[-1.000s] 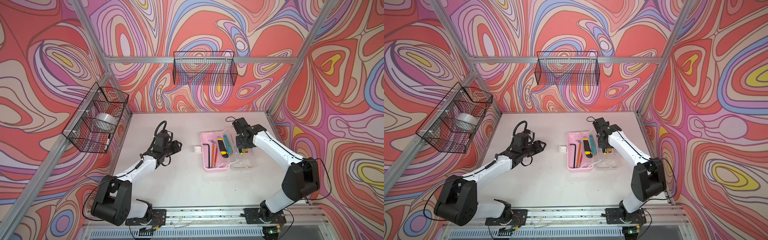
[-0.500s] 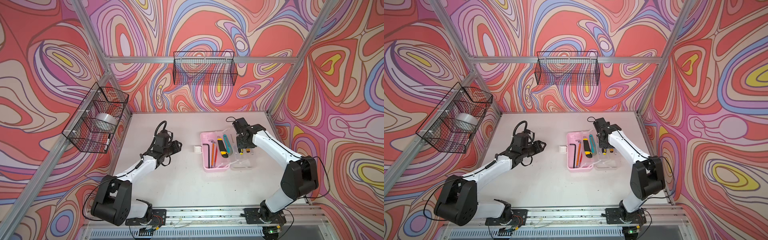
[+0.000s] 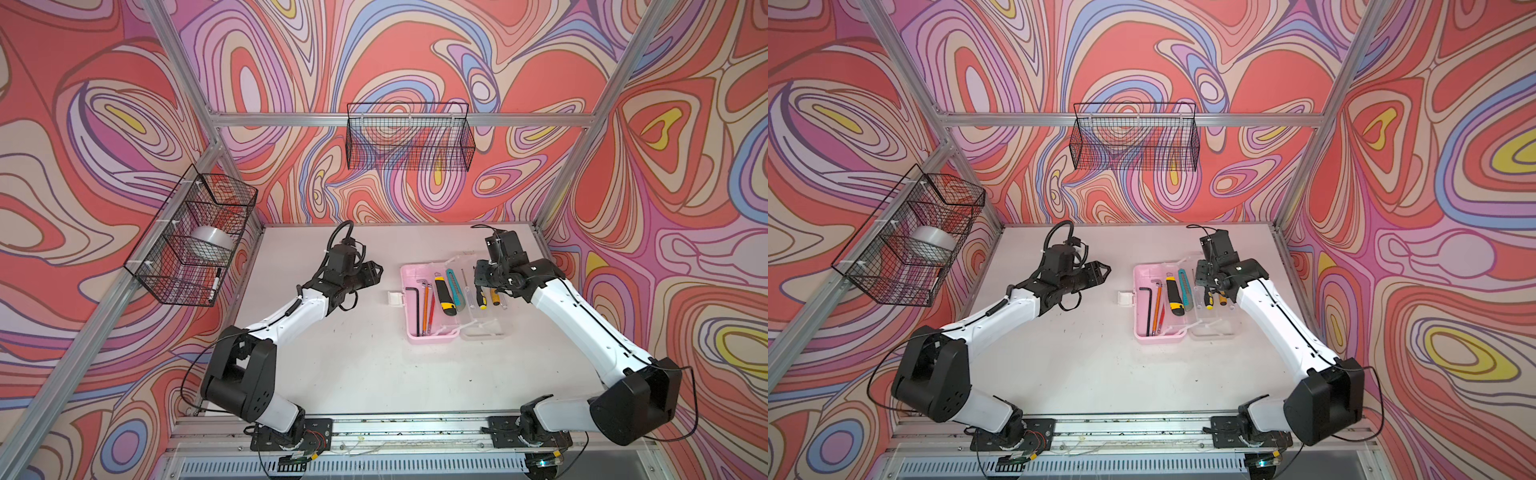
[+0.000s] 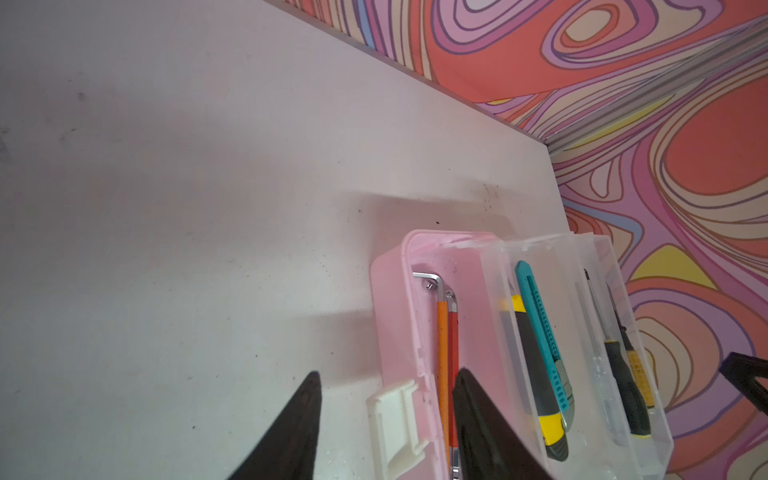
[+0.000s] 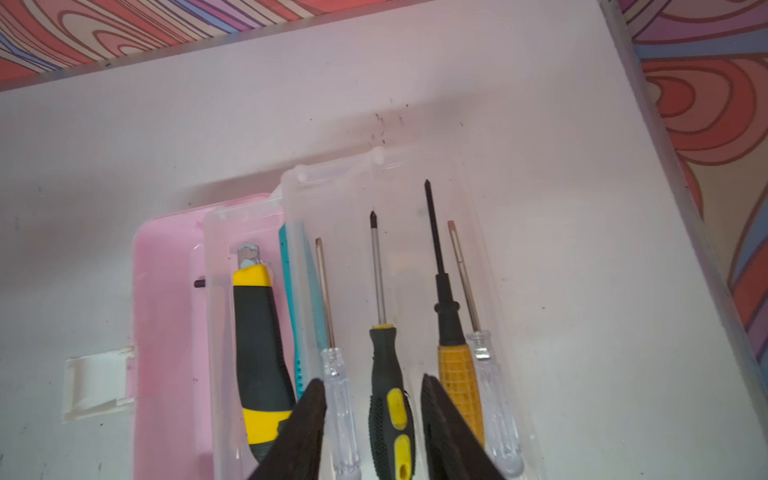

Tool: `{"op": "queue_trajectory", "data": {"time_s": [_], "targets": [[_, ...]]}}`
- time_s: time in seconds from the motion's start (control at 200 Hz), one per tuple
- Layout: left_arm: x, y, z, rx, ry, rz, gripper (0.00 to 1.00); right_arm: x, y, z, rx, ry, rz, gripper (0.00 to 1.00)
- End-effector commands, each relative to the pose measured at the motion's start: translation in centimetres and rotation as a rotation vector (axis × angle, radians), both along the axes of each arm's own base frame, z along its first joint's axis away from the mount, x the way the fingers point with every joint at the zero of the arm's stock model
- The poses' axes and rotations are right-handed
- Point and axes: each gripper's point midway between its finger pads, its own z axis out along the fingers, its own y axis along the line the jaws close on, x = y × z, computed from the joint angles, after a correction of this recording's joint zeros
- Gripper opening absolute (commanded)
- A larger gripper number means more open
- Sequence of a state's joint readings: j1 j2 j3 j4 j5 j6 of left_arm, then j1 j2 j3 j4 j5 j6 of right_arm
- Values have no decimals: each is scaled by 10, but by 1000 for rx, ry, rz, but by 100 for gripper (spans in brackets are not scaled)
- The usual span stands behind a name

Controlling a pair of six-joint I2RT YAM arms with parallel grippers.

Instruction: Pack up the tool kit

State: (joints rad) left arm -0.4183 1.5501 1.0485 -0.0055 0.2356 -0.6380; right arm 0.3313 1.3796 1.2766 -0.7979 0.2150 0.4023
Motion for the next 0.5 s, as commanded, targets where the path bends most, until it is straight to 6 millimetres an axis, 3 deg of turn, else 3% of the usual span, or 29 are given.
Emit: {"op": "queue_trajectory", "data": {"time_s": [0.0,0.496], "targets": [[2,-27,-1,63,3,-91,53,9,12,-3,50,-19,22,41],[34,-63,-70,452,160,-56,49,4,-3,13,-7,-105,6,41]]}}
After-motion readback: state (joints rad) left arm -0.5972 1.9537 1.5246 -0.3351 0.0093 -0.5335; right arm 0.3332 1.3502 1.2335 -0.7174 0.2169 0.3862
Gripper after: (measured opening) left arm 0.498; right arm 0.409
